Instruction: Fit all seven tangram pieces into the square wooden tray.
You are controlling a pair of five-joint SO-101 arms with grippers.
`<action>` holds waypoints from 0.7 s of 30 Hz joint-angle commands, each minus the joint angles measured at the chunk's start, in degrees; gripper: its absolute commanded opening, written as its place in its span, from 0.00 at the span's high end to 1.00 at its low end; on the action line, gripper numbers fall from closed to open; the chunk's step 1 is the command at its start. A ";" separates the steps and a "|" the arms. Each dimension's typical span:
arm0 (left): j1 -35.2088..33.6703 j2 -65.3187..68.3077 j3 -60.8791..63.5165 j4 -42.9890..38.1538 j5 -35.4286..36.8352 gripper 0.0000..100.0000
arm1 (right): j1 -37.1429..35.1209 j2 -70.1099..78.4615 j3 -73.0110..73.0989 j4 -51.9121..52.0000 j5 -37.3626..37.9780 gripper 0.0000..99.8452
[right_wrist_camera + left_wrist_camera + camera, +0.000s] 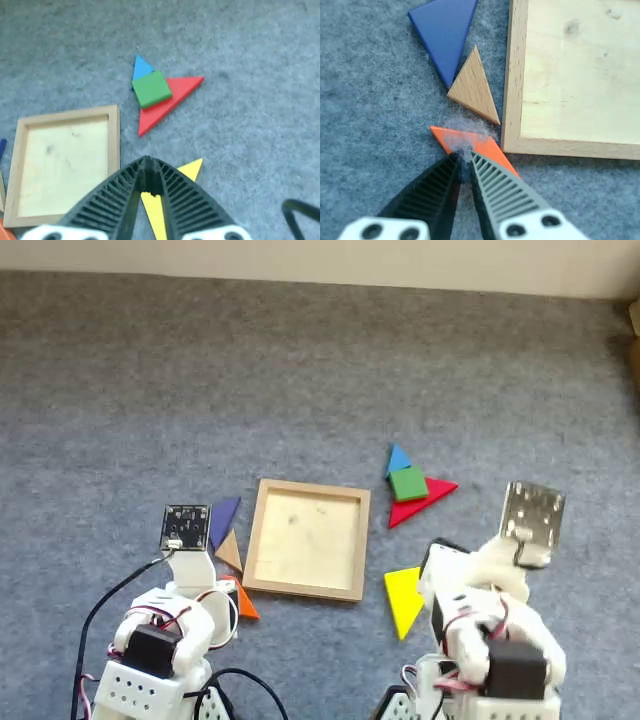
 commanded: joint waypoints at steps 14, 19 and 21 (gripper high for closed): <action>0.66 -0.48 1.19 0.09 -0.09 0.99 | -10.95 19.47 -6.02 3.74 -10.02 0.95; 0.66 -0.48 1.19 0.09 -0.09 0.99 | -12.09 19.65 -5.05 2.51 -14.95 0.73; 0.66 -0.48 1.19 0.09 -0.09 0.99 | -12.09 19.74 -3.30 2.07 -16.18 0.67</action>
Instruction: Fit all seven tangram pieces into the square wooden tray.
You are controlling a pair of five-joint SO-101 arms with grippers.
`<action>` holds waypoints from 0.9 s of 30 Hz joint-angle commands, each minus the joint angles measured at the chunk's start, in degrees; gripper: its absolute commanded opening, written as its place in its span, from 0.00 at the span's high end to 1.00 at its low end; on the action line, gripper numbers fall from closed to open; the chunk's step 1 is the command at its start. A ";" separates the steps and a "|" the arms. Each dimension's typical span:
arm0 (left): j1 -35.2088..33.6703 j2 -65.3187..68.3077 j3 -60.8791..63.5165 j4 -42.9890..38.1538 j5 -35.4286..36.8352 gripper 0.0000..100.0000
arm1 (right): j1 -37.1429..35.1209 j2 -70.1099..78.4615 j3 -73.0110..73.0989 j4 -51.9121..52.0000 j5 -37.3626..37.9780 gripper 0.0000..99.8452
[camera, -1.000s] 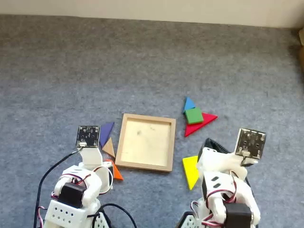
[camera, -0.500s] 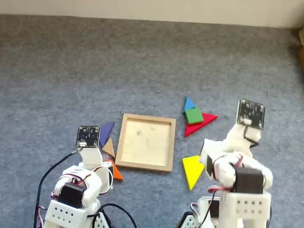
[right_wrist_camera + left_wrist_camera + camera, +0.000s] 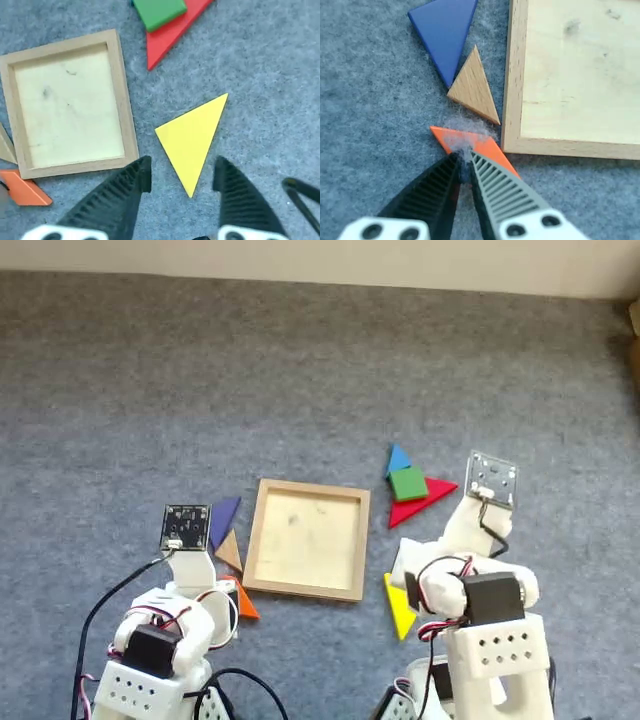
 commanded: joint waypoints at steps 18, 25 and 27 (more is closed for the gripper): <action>0.66 -0.48 1.19 0.09 -0.09 0.99 | -7.43 25.80 1.01 -16.13 -12.66 0.66; 0.66 -0.48 1.19 0.09 -0.09 0.99 | -7.69 29.41 1.01 -21.23 -14.59 0.66; 0.66 -0.48 1.19 0.09 -0.09 0.99 | -7.60 29.67 1.10 -22.99 -14.59 0.66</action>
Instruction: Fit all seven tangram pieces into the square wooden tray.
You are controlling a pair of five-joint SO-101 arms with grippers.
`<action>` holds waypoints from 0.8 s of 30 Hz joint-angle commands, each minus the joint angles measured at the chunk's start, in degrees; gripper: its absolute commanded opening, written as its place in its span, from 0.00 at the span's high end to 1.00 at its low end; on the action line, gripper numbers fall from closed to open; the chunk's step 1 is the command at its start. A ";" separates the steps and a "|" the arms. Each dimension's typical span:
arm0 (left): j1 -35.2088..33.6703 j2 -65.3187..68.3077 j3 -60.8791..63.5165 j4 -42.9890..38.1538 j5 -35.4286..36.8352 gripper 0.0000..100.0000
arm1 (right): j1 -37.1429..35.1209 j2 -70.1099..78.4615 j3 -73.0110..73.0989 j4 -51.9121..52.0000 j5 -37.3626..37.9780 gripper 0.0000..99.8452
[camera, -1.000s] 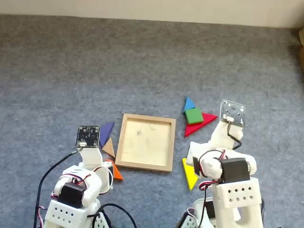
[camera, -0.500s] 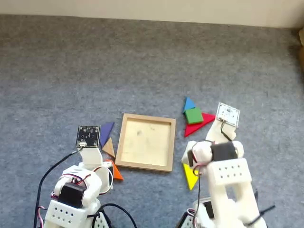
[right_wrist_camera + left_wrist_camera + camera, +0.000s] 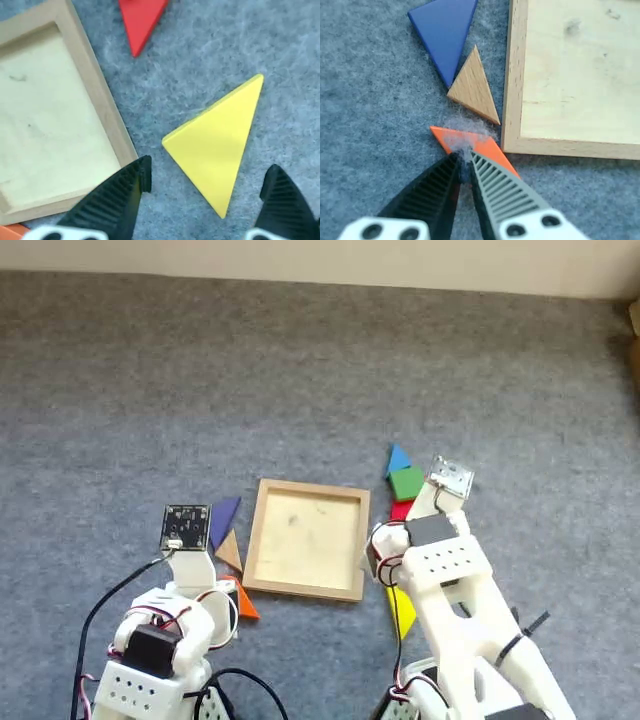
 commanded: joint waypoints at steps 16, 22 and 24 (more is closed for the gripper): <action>0.66 -0.48 1.19 0.09 -0.09 0.99 | -0.66 0.22 0.57 -4.53 -3.34 0.66; 0.66 -0.48 1.19 0.09 -0.09 0.99 | -0.66 3.12 0.40 -4.62 -3.16 0.66; 0.66 -0.48 1.19 0.09 -0.09 0.99 | -0.66 6.90 0.22 -4.53 -3.34 0.66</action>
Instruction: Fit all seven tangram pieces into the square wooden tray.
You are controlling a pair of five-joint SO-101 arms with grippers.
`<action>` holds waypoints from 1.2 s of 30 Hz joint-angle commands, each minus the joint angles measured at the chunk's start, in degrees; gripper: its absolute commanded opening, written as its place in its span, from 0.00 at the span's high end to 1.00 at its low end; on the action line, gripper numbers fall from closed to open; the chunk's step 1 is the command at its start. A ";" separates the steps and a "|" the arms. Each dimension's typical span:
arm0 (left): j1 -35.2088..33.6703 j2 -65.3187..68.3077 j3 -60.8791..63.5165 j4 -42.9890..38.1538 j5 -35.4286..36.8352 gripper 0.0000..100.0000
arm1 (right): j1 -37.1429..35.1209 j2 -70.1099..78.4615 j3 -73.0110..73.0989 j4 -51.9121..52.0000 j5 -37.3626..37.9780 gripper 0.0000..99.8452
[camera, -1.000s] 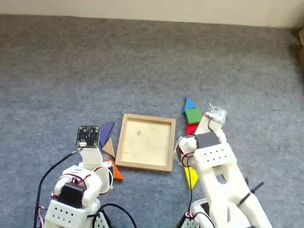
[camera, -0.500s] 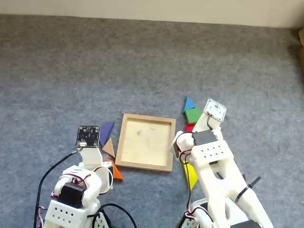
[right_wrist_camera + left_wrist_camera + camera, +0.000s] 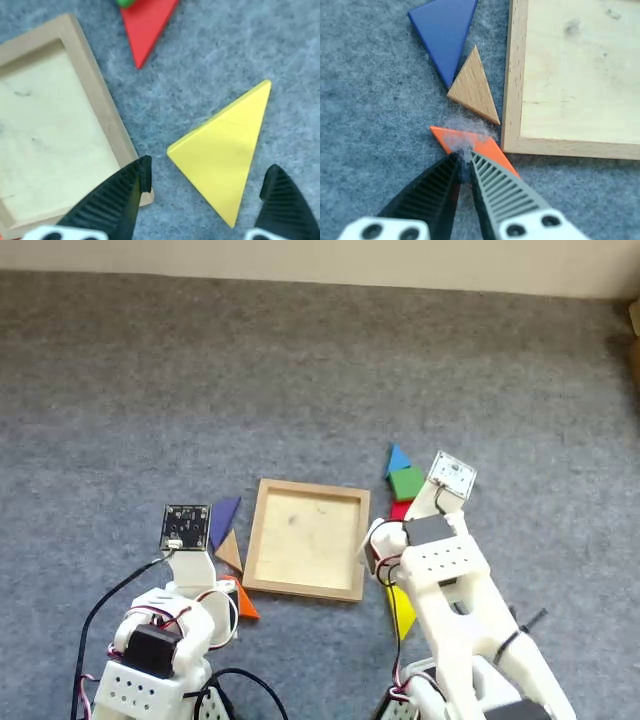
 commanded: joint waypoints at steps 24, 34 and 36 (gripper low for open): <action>0.66 -0.48 1.19 0.09 -0.09 0.99 | -0.57 12.35 -3.12 -10.68 -0.62 0.66; 0.66 -0.48 1.19 0.09 -0.09 0.99 | -0.57 12.44 -0.92 -10.42 -0.62 0.66; 0.66 -0.48 1.19 0.09 -0.09 0.99 | -0.57 12.44 0.04 -10.51 -0.53 0.66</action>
